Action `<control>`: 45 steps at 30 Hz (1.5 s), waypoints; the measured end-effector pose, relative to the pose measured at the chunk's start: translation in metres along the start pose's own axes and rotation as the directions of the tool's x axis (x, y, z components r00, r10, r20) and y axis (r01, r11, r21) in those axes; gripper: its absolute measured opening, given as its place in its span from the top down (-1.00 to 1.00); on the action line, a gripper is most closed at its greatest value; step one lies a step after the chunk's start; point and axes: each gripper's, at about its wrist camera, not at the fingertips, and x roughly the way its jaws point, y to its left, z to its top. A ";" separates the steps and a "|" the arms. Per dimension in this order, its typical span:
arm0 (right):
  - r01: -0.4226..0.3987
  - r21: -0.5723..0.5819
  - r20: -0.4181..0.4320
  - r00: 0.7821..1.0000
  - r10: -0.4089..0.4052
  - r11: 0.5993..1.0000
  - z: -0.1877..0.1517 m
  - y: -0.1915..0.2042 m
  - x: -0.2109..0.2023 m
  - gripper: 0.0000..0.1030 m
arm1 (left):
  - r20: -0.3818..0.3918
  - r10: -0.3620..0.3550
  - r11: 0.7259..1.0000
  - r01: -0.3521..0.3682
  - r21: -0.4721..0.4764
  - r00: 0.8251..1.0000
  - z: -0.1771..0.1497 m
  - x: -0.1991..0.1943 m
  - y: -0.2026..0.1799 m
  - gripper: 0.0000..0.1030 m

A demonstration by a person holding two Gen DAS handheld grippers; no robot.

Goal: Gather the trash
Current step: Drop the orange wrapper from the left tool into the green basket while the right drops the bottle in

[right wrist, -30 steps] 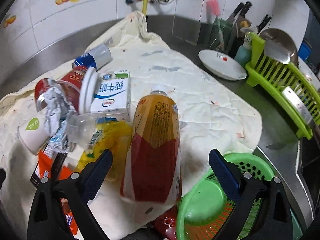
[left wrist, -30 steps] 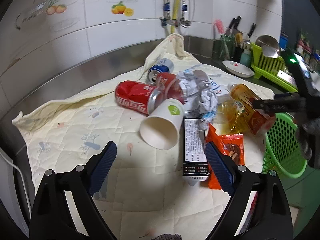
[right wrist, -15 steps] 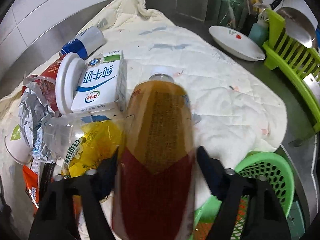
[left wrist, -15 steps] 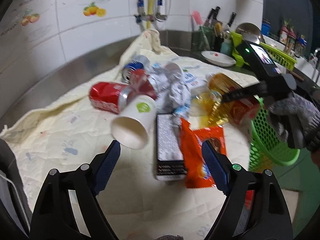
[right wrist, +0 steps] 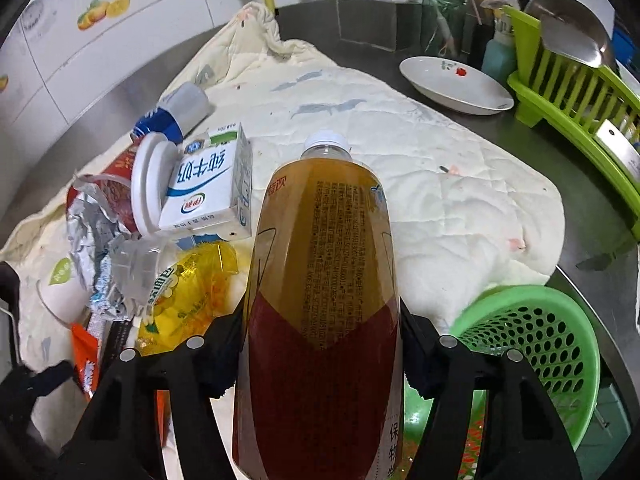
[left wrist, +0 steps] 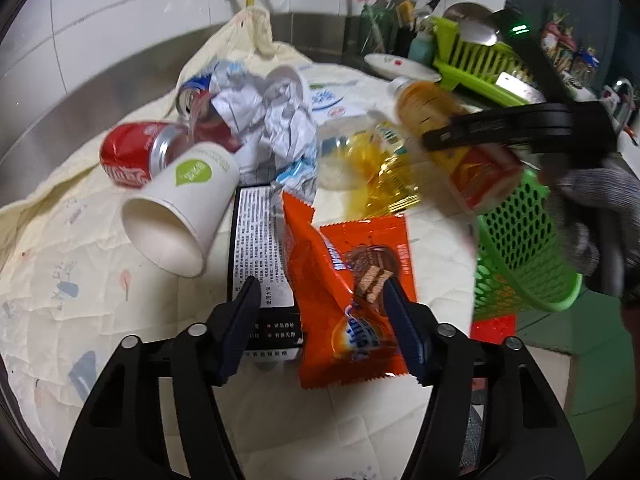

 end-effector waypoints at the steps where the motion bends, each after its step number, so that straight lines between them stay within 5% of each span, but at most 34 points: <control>1: -0.003 0.005 0.010 1.000 0.003 1.000 -0.001 -0.002 -0.005 -0.21 | -0.013 -0.003 1.000 0.003 -0.010 1.000 0.001 0.004 0.001 -0.11; 6: -0.012 0.014 0.050 0.999 0.012 1.000 -0.010 -0.011 -0.026 -0.21 | -0.036 0.015 0.999 -0.016 -0.036 0.999 0.003 0.013 0.006 0.19; 8: -0.008 0.015 0.067 0.998 0.007 1.000 -0.015 -0.015 -0.035 -0.21 | -0.036 -0.003 0.999 0.002 -0.041 0.999 0.005 0.013 0.006 0.55; 16: -0.005 0.046 0.119 0.993 0.000 0.999 -0.037 -0.035 -0.067 -0.21 | 0.019 -0.038 0.999 0.038 -0.013 0.999 0.006 -0.015 -0.007 0.88; 24: 0.033 0.100 0.173 0.984 -0.050 0.994 -0.062 -0.072 -0.104 -0.21 | 0.049 -0.175 0.980 0.169 0.100 0.983 0.039 -0.027 -0.068 0.89; 31: 0.122 0.194 0.183 0.970 -0.159 0.973 -0.092 -0.130 -0.138 -0.21 | 0.042 -0.352 0.916 0.335 0.222 0.935 0.070 -0.012 -0.157 0.89; 40: 0.199 0.272 0.177 0.951 -0.252 0.941 -0.122 -0.185 -0.160 -0.21 | -0.105 -0.430 0.868 0.442 0.227 0.897 0.074 0.063 -0.226 0.88; 45: 0.197 0.295 0.162 0.954 -0.253 0.935 -0.131 -0.198 -0.156 -0.21 | -0.178 -0.400 0.873 0.433 0.224 0.899 0.068 0.100 -0.246 0.73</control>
